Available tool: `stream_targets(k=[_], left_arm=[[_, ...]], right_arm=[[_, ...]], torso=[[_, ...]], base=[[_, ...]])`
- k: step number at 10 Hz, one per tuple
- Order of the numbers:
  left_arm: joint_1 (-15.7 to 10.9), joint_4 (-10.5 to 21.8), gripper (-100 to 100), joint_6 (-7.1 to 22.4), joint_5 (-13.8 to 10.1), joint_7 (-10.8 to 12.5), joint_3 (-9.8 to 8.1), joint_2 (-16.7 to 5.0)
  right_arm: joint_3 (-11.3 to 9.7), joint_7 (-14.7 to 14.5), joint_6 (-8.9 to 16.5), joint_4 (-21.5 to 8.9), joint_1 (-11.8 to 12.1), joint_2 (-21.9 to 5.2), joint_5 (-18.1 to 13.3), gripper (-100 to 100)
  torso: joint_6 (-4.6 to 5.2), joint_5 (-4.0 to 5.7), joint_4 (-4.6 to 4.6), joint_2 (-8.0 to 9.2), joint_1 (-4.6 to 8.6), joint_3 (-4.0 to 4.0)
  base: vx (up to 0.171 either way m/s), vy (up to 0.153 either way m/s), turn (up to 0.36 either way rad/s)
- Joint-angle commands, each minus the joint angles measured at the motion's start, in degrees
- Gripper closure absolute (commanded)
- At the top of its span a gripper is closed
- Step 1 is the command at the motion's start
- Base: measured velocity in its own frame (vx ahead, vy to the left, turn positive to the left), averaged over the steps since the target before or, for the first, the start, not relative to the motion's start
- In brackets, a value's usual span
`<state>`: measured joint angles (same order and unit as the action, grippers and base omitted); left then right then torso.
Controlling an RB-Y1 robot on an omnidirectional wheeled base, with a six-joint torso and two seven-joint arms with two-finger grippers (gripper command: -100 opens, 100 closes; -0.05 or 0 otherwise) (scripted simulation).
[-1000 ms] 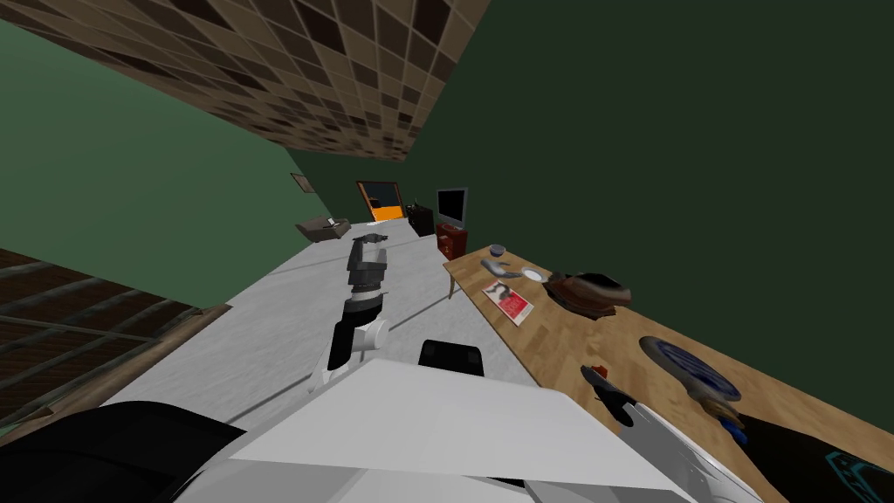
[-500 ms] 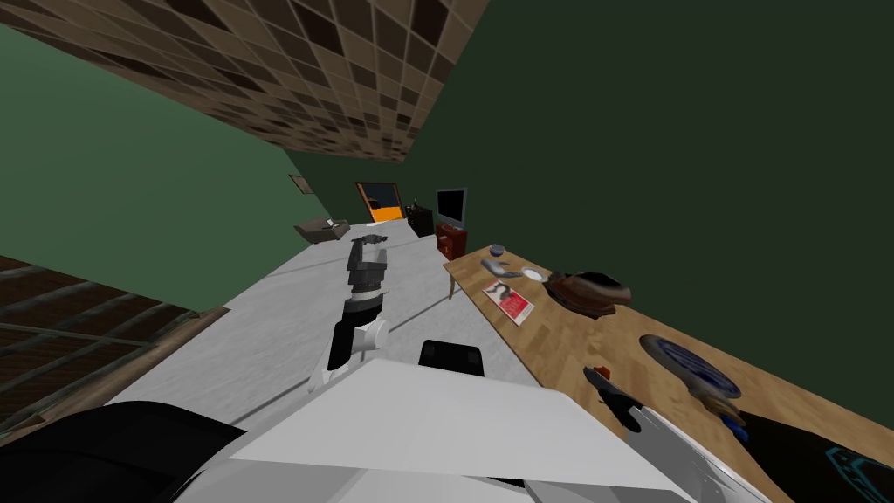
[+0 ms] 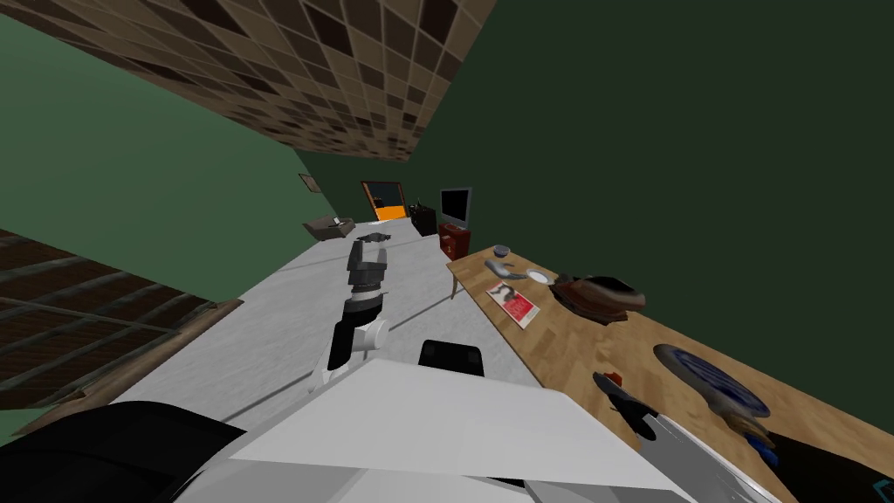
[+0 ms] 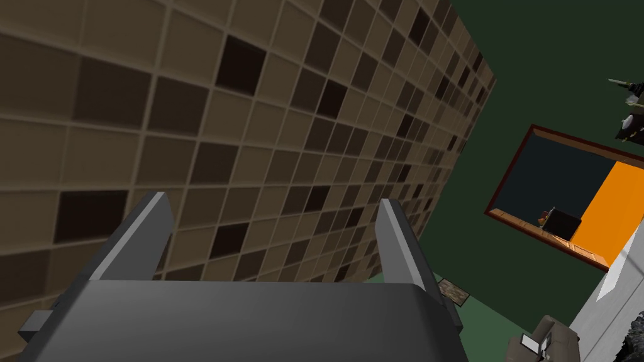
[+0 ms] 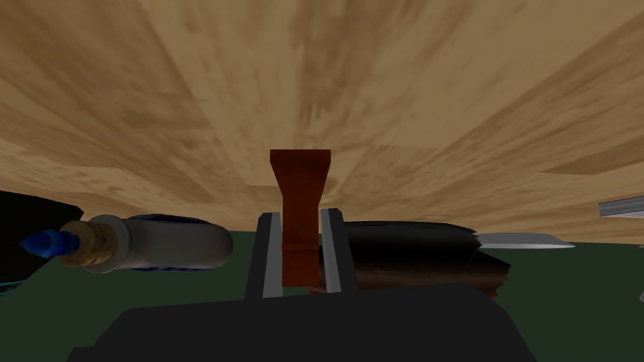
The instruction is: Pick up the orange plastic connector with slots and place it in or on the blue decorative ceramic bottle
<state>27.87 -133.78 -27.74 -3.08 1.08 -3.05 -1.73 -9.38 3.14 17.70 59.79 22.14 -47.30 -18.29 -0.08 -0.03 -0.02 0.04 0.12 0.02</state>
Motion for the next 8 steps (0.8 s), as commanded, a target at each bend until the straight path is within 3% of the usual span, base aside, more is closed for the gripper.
stream_targets(k=[1,8], left_arm=[[0.0,0.0,0,0.0,0.0,0.0,0.00,0.0],[0.0,0.0,0,0.0,0.0,0.0,-0.01,0.0]], right_arm=[[1.1,-1.8,0.4,-1.8,-0.2,-0.5,1.5,100],[4.1,-9.2,3.5,-4.9,1.2,-3.9,11.5,100]], torso=[[0.00,0.00,0.00,0.00,0.00,0.00],[0.11,-0.04,0.06,0.03,-0.10,-0.01]], base=[[-0.028,-0.037,0.248],[-0.037,-0.019,0.177]])
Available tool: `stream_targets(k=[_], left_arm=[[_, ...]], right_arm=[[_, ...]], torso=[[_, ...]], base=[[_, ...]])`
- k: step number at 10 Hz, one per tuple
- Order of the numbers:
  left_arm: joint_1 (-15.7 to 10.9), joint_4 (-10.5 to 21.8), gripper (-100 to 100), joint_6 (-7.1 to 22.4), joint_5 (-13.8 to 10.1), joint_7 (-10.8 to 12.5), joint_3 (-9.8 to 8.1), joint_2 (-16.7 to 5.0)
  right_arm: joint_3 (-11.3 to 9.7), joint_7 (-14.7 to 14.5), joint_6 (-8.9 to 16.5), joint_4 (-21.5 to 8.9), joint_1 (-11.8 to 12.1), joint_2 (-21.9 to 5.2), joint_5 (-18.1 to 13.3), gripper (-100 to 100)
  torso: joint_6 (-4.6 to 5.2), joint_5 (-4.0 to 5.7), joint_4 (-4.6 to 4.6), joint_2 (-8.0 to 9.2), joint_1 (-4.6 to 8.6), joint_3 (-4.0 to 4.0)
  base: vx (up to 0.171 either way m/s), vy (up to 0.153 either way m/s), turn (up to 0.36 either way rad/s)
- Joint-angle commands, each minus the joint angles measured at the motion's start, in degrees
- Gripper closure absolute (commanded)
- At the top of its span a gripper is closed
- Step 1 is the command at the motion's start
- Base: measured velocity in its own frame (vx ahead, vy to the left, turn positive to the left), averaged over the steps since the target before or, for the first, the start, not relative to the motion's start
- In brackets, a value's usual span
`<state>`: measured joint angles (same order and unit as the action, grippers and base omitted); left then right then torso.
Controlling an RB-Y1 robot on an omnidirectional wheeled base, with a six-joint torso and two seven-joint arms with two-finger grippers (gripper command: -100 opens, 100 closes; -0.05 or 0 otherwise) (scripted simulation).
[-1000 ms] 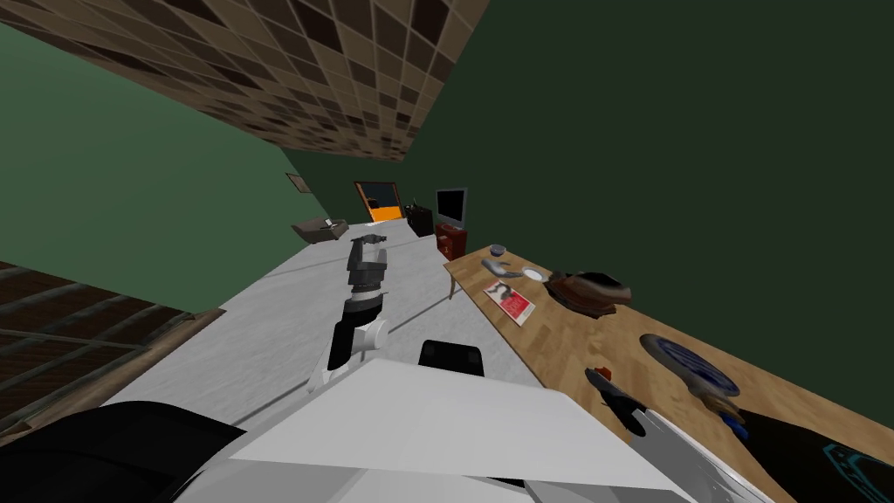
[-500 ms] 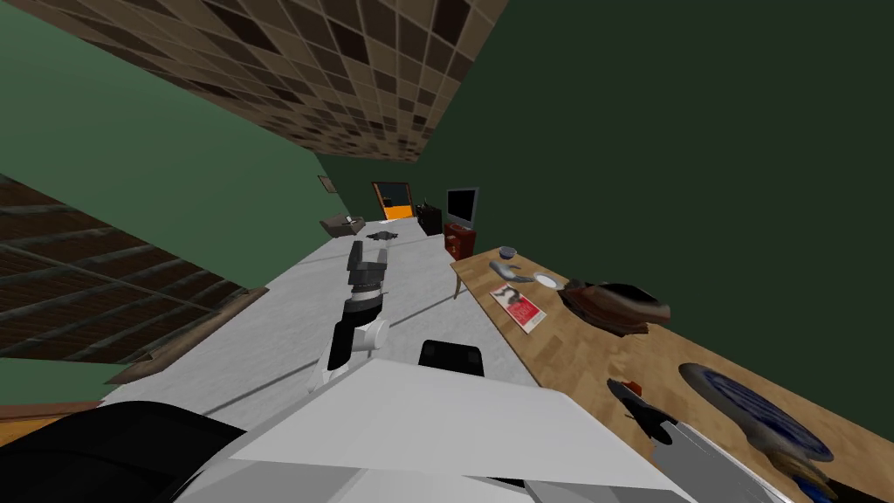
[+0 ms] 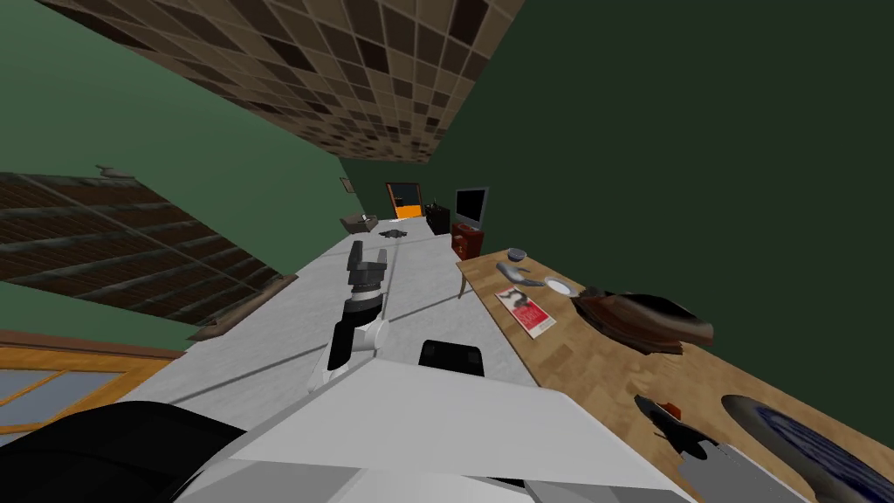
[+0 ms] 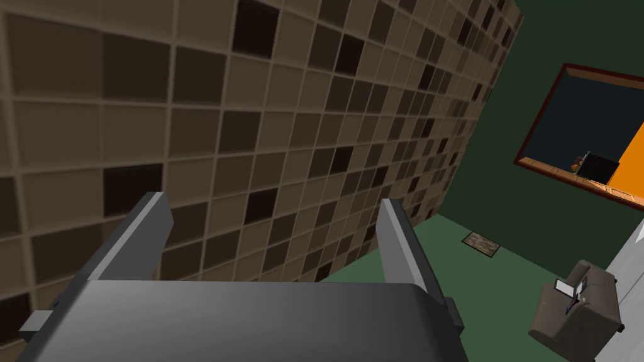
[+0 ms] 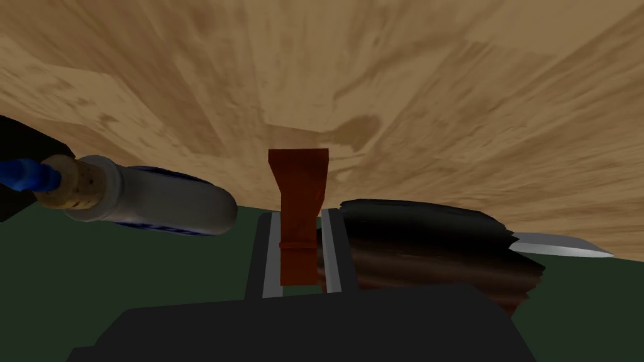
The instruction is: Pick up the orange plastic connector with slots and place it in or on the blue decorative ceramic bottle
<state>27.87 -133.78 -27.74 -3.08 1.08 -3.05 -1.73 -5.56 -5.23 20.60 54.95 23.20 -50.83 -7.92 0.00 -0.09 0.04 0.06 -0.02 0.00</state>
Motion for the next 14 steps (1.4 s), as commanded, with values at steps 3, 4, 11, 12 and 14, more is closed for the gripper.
stream_targets(k=[3,4,11,12,14], left_arm=[[0.0,0.0,0,0.0,0.0,0.0,0.00,0.0],[0.0,0.0,0,0.0,0.0,0.0,0.00,0.0],[0.0,0.0,0,0.0,0.0,0.0,-0.01,0.0],[0.0,0.0,0,0.0,0.0,0.0,-0.01,0.0],[0.0,0.0,0,0.0,0.0,0.0,-0.01,0.0]], right_arm=[[2.1,-5.7,2.5,-2.3,1.1,-2.2,6.9,100],[2.1,-5.8,2.5,-2.3,1.1,-2.2,7.9,100],[5.4,-14.9,5.6,-6.2,3.0,-5.9,20.0,100],[5.4,-14.9,5.6,-6.2,3.0,-5.9,21.0,100],[6.0,-16.7,6.1,-6.9,3.4,-6.7,23.8,100]], torso=[[0.01,0.00,-0.01,0.08,0.02,0.04],[0.05,-0.02,0.00,0.11,0.04,0.05],[0.17,0.00,-0.03,0.16,0.02,0.09],[0.17,-0.04,-0.05,0.18,0.00,0.11],[0.14,0.02,-0.07,0.17,0.04,0.12]], base=[[-0.078,-0.023,0.263],[-0.066,-0.029,0.067],[-0.093,-0.019,0.155],[-0.075,-0.022,0.076],[-0.076,-0.016,0.109]])
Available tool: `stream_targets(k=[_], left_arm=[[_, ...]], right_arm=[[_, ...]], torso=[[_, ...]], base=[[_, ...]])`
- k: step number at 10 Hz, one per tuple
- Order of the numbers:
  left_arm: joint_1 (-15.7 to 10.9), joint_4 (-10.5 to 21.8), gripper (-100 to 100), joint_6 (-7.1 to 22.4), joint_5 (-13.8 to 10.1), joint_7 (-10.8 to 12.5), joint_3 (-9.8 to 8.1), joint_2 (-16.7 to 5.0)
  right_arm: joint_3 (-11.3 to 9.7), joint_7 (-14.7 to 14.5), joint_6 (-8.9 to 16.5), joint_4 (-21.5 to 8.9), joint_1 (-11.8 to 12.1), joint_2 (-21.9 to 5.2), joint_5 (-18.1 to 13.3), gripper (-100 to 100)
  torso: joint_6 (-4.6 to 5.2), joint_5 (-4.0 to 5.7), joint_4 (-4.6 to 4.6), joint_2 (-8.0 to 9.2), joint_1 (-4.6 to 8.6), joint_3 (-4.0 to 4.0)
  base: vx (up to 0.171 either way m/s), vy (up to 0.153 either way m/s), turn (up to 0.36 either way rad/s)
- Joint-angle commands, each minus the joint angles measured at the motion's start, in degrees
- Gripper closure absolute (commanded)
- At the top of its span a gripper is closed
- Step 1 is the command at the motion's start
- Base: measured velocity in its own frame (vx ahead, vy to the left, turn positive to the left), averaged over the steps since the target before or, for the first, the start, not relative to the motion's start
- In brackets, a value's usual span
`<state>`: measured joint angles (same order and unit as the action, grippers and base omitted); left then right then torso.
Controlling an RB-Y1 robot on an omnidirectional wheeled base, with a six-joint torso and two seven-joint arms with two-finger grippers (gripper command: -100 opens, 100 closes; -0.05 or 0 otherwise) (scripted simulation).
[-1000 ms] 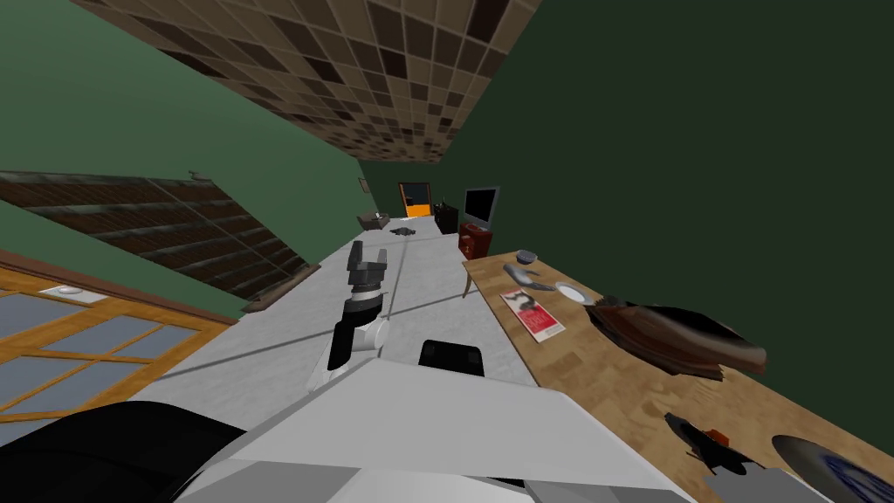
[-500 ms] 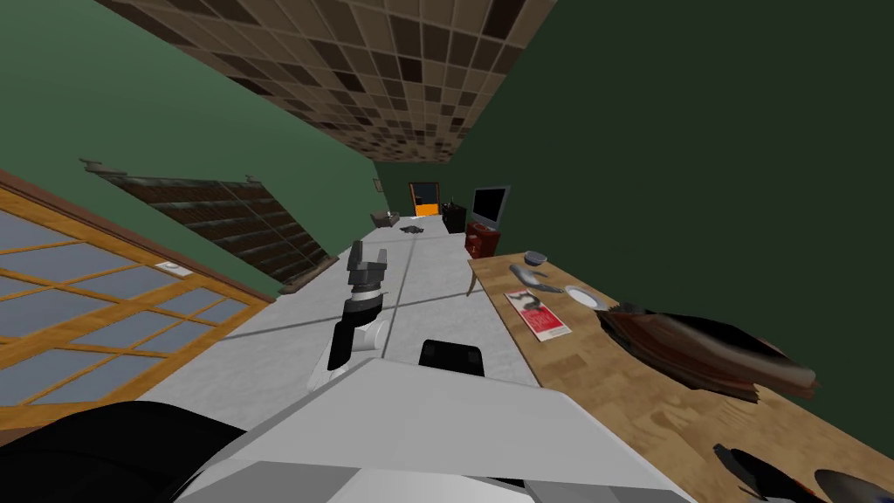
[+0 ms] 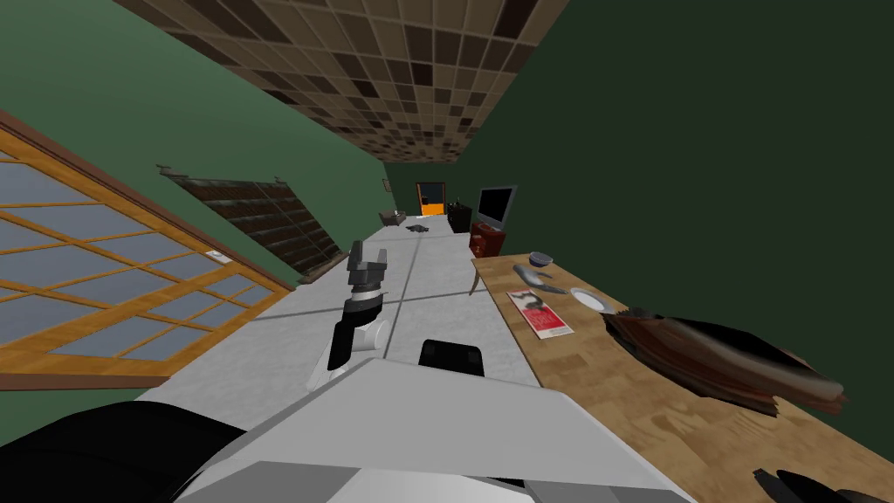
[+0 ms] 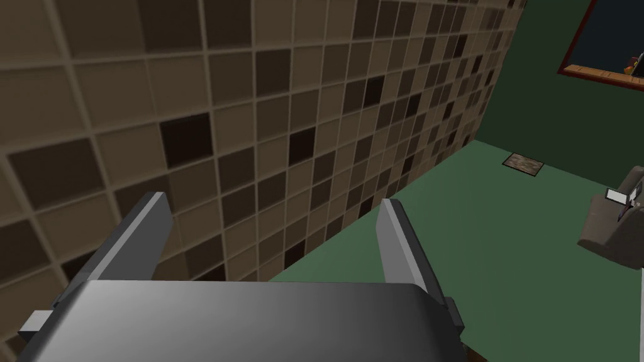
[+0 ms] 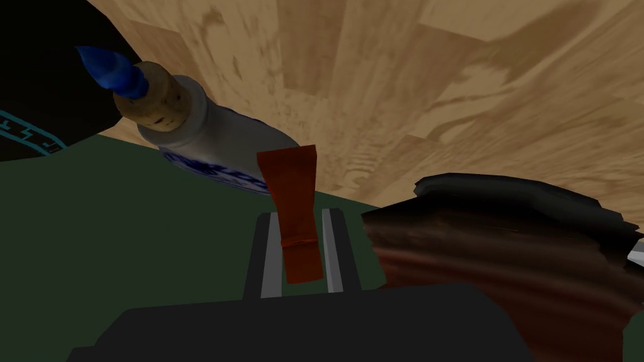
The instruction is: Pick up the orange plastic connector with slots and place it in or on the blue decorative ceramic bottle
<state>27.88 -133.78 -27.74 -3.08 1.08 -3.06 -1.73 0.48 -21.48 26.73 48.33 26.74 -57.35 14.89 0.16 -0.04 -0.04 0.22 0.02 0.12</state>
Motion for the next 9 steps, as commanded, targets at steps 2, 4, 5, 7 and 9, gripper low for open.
stream_targets(k=[2,4,5,7,9], left_arm=[[0.0,0.0,0,0.0,0.0,0.0,0.00,0.0],[0.0,0.0,0,0.0,0.0,0.0,0.00,0.0],[0.0,0.0,0,0.0,0.0,0.0,0.00,0.0],[0.0,0.0,0,0.0,0.0,0.0,0.00,0.0],[0.0,0.0,0,0.0,0.0,0.0,0.00,0.0]], right_arm=[[0.6,-2.3,0.5,-1.0,0.1,-0.9,3.7,100],[1.2,-4.1,1.0,-1.7,0.3,-1.7,6.4,100],[1.8,-5.9,1.4,-2.3,0.5,-2.4,8.4,100],[2.4,-7.6,1.7,-2.9,0.6,-3.1,11.6,100],[2.9,-9.2,2.0,-3.5,0.7,-3.8,14.4,100]], torso=[[-0.05,-0.02,-0.02,0.05,0.01,0.03],[-0.07,0.03,-0.06,0.13,0.10,0.09],[-0.03,0.06,-0.06,0.08,0.14,0.07],[-0.04,0.08,-0.09,0.11,0.17,0.10],[-0.10,0.06,-0.14,0.29,0.27,0.21]], base=[[-0.088,-0.017,0.118],[-0.092,-0.034,0.112],[-0.096,-0.034,0.153],[-0.095,-0.037,0.098],[-0.127,-0.054,0.121]])
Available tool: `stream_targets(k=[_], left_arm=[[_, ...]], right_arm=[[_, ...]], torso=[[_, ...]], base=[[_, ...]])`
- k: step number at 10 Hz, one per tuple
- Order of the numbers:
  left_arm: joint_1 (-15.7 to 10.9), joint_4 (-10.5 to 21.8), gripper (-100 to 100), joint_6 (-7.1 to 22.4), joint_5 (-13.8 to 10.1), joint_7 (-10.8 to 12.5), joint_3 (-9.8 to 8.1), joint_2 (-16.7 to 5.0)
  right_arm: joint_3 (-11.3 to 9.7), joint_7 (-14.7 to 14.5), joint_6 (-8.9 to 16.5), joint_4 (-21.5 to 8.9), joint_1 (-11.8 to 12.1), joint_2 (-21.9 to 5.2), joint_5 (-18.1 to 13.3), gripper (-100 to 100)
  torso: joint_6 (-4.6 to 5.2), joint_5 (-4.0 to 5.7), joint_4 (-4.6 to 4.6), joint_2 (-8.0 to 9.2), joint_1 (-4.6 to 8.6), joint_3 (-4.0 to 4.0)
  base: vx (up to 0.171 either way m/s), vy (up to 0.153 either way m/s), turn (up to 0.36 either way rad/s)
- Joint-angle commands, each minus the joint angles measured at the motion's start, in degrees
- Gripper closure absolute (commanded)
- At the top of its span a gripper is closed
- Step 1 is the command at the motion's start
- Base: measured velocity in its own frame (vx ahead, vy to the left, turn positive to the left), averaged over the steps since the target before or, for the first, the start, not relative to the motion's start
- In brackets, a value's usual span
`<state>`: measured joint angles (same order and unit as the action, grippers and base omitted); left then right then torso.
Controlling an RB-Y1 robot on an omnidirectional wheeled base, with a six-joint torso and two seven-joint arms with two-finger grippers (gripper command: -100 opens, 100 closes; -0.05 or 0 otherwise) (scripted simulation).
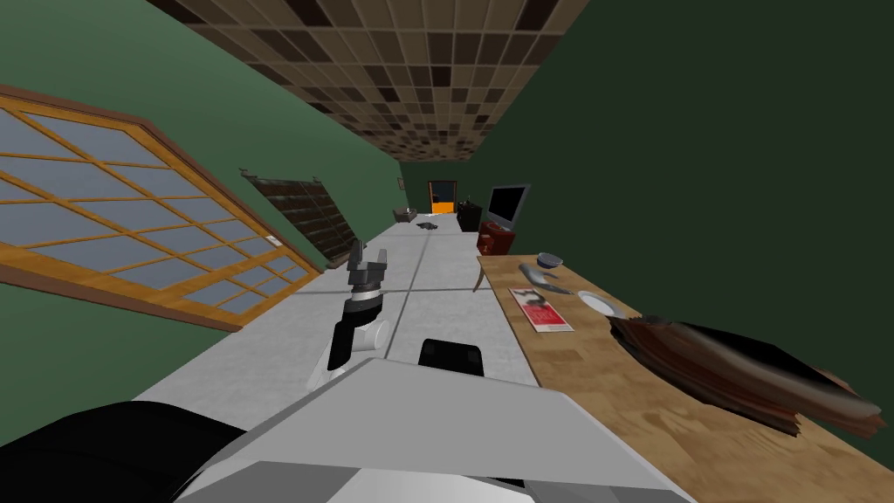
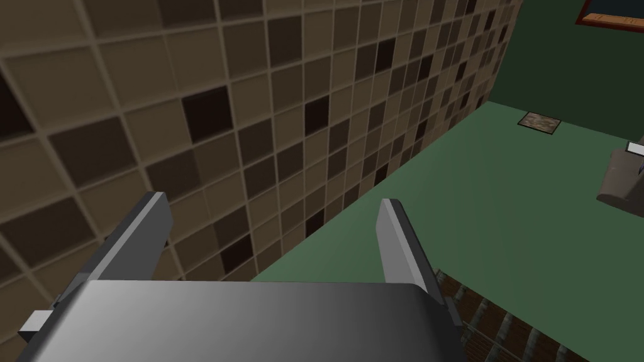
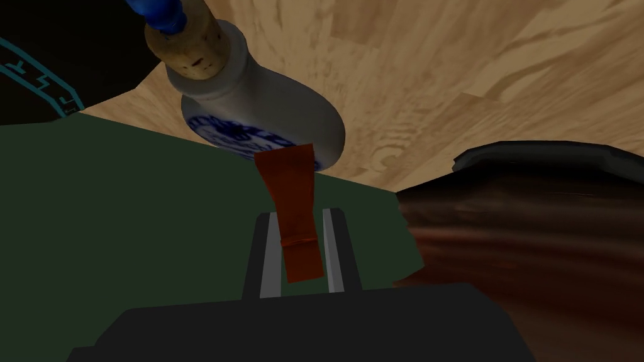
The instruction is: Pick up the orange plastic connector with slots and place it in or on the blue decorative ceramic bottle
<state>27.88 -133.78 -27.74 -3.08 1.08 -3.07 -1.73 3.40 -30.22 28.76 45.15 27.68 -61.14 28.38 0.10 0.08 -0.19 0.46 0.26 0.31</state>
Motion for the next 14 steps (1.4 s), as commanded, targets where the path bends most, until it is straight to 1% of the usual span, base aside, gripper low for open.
stream_targets(k=[1,2,3,4,5,8,10,14], left_arm=[[0.0,0.0,0,0.0,0.0,0.0,0.00,0.0],[0.0,0.0,0,0.0,0.0,0.0,0.00,0.0],[0.0,0.0,0,0.0,0.0,0.0,0.00,0.0],[0.0,0.0,0,0.0,0.0,0.0,0.00,0.0],[0.0,0.0,0,0.0,0.0,0.0,0.00,0.0],[0.0,0.0,0,0.0,0.0,0.0,0.00,0.0],[0.0,0.0,0,0.0,0.0,0.0,0.00,0.0],[0.0,0.0,0,0.0,0.0,0.0,-0.01,0.0]], right_arm=[[0.5,-2.0,0.2,-0.9,-0.2,-0.7,2.9,100],[0.5,-2.0,0.2,-0.9,-0.2,-0.7,3.5,100],[1.0,-3.4,0.4,-1.4,-0.2,-1.4,5.7,100],[1.5,-4.8,0.5,-1.9,-0.2,-2.1,7.3,100],[1.5,-4.8,0.5,-1.9,-0.2,-2.1,8.2,100],[2.9,-8.2,0.8,-3.1,-0.5,-4.1,14.3,100],[3.7,-10.0,0.8,-3.9,-0.8,-5.2,17.5,100],[4.8,-12.4,0.6,-5.4,-1.5,-6.6,22.3,100]], torso=[[0.00,0.00,0.00,0.00,0.00,0.00],[-0.03,-0.02,-0.01,-0.02,0.00,-0.01],[-0.01,0.00,0.00,-0.09,-0.02,-0.04],[-0.04,-0.03,-0.02,-0.04,0.03,-0.01],[-0.06,-0.03,-0.05,0.03,0.09,0.04],[-0.07,-0.03,-0.08,0.03,0.04,0.05],[-0.04,-0.02,-0.14,0.19,0.19,0.16],[-0.01,0.01,-0.14,0.09,0.21,0.12]], base=[[-0.104,-0.041,0.095],[-0.078,-0.035,0.066],[-0.100,-0.050,0.102],[-0.128,-0.069,0.147],[-0.091,-0.062,0.072],[-0.119,-0.060,0.108],[-0.150,-0.097,0.105],[-0.115,-0.084,0.066]])
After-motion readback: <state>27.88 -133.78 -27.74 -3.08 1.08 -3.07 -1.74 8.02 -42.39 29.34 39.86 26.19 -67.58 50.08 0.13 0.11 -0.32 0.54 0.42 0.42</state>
